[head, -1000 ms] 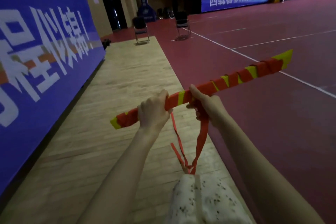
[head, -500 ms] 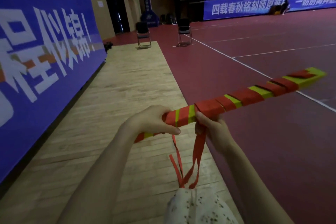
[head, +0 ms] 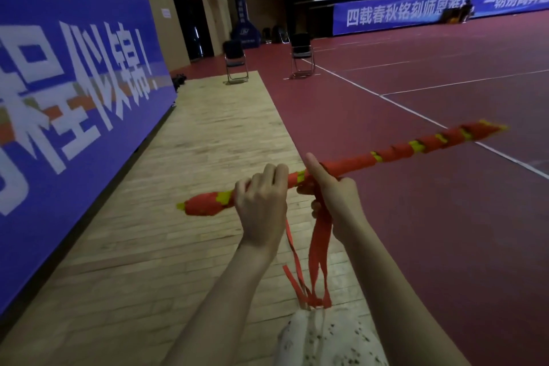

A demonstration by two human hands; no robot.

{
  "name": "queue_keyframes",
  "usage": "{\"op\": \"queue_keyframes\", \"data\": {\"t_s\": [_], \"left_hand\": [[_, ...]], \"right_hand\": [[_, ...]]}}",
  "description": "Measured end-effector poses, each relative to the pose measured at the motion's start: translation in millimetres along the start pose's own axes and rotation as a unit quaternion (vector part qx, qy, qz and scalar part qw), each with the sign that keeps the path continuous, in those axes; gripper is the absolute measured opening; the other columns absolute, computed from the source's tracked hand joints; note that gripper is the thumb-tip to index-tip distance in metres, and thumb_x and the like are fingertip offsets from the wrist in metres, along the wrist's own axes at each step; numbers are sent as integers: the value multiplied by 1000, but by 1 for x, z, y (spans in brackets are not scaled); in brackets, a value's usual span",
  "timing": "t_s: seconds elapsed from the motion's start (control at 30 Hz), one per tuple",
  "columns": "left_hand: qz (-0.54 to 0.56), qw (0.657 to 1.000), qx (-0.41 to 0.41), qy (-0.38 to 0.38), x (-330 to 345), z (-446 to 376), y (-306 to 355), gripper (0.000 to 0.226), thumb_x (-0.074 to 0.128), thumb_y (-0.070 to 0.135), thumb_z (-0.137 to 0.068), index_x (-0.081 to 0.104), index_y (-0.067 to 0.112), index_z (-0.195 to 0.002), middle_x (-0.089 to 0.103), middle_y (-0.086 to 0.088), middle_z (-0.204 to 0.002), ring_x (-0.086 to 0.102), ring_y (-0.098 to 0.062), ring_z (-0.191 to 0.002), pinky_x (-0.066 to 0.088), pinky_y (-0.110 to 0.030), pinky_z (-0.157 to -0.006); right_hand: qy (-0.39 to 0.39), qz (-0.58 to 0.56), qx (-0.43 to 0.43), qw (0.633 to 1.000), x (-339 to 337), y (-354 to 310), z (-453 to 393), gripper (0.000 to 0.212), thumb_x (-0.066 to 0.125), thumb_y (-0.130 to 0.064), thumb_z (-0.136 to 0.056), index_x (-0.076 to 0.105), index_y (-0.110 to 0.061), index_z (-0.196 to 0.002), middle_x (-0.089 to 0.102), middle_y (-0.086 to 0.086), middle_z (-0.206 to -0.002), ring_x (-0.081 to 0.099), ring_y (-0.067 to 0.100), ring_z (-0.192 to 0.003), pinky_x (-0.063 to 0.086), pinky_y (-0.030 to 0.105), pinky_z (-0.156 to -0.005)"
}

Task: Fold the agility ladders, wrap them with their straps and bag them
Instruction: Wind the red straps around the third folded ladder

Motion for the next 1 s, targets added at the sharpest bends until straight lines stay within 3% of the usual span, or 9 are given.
{"op": "queue_keyframes", "data": {"t_s": [0.1, 0.17, 0.27, 0.33, 0.4, 0.53, 0.63, 0.83, 1.0], "left_hand": [[59, 995, 61, -46, -10, -15, 1, 23, 74, 19, -78, 62, 16, -96, 64, 2, -85, 64, -19, -73, 47, -34, -69], [118, 958, 59, -255, -16, -32, -11, 44, 71, 43, -77, 57, 24, -114, 64, 6, -103, 63, -17, -91, 47, -33, -77], [212, 784, -18, -583, -13, -52, -48, 49, 58, 66, -79, 60, 30, -114, 66, 11, -109, 62, -13, -99, 50, -35, -87], [312, 713, -50, -626, -9, -51, -62, 43, 61, 59, -82, 66, 20, -100, 72, 2, -92, 68, -17, -83, 54, -41, -84], [363, 745, -93, -551, -11, -44, -65, 34, 70, 46, -80, 66, 16, -94, 70, -2, -77, 68, -18, -70, 57, -41, -73], [127, 948, -37, -289, -18, -30, -54, 37, 77, 49, -72, 57, 21, -85, 56, 9, -73, 51, -15, -65, 35, -28, -60], [11, 993, 41, -110, -21, -20, -47, 39, 90, 28, -57, 58, 15, -75, 59, 3, -64, 54, -23, -46, 26, -23, -49], [125, 978, 27, -167, -24, -4, -31, 35, 84, 29, -65, 58, 19, -85, 61, 6, -81, 58, -15, -63, 38, -24, -53], [310, 838, -224, -390, -21, -10, -83, 48, 67, 48, -81, 55, 22, -120, 61, 5, -119, 58, -13, -108, 48, -36, -94]], "right_hand": [[47, -70, -5, 996, 0, 6, -7, 22, 71, -25, -83, 62, -7, -72, 56, 3, -54, 43, 10, -40, 38, 25, -44], [33, -94, -17, 995, -10, 13, -13, 19, 71, -19, -80, 59, -7, -71, 45, 4, -55, 41, 12, -42, 35, 26, -44], [-57, -51, -60, 995, -23, 14, -22, 21, 74, -23, -71, 58, -10, -67, 45, 4, -54, 43, 15, -44, 38, 28, -47], [-117, -39, -76, 989, -26, 7, -26, 21, 74, -25, -74, 60, -9, -72, 48, 5, -58, 47, 16, -48, 42, 29, -49], [-145, -9, -68, 987, -24, 2, -25, 24, 72, -28, -83, 62, -6, -83, 55, 5, -67, 52, 16, -52, 47, 29, -52], [-79, 87, -41, 992, -10, 4, -8, 36, 65, -36, -91, 69, -1, -87, 73, 10, -85, 50, 14, -47, 45, 26, -47], [-110, 23, 6, 994, -3, 5, 5, 46, 64, -45, -89, 69, 0, -93, 73, 12, -86, 49, 12, -47, 44, 25, -47], [22, -58, 5, 998, 4, 29, 1, 20, 64, -20, -88, 64, -1, -81, 69, 15, -68, 43, 14, -38, 38, 28, -46], [-35, -35, -54, 997, -20, 31, -6, 27, 64, -13, -88, 54, -2, -66, 44, 8, -46, 42, 15, -38, 37, 25, -44]]}}
Point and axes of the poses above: each hand's wrist, its own z-axis away from the middle knuckle, its own x-axis out of the palm, y = z × x, the point moved 1 cm from there along -z, towards the middle knuckle
